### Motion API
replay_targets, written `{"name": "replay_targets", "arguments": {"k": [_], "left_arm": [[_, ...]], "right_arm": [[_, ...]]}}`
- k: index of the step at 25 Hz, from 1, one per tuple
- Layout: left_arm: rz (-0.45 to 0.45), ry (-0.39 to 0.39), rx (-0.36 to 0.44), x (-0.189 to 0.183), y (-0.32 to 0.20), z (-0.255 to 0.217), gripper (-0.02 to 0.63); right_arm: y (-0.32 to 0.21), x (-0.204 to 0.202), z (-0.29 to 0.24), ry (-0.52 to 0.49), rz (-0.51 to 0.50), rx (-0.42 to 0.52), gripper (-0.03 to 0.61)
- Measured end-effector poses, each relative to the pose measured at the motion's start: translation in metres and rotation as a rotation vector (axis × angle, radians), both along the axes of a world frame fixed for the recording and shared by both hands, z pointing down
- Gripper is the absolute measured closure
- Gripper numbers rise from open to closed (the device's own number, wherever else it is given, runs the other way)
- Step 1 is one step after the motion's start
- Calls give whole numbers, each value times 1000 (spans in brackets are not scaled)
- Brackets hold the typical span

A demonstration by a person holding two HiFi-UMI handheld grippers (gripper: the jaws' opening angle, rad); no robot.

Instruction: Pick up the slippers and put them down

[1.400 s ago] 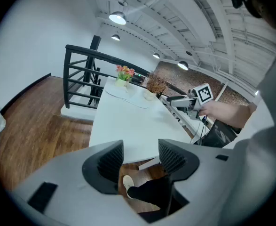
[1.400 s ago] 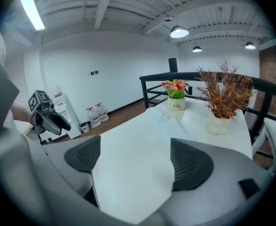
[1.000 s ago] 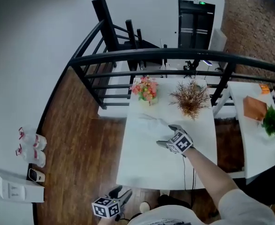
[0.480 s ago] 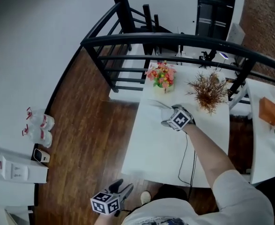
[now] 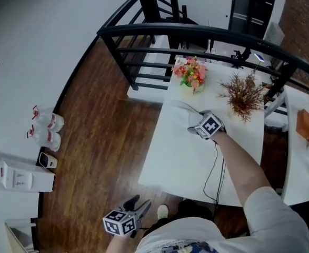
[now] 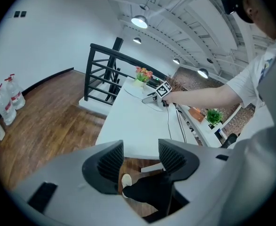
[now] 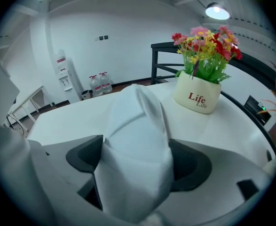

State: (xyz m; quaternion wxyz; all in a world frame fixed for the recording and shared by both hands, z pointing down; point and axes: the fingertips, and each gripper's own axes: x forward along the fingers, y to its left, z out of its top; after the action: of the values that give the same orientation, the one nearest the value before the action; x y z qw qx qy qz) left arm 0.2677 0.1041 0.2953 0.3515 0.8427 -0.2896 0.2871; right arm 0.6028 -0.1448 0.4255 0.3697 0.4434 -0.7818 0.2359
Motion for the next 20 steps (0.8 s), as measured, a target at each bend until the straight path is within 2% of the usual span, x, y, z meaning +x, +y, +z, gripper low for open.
{"name": "replay_targets", "arguments": {"k": [12,20], "left_arm": [[17,-5,-6,-10,12,9,377],[-18,-31,44,-57,-9,9,377]], "right_arm": [[56,-32,-51,-98,-10,75,145],[100,-81,-84,-125,-19,95,150]]}}
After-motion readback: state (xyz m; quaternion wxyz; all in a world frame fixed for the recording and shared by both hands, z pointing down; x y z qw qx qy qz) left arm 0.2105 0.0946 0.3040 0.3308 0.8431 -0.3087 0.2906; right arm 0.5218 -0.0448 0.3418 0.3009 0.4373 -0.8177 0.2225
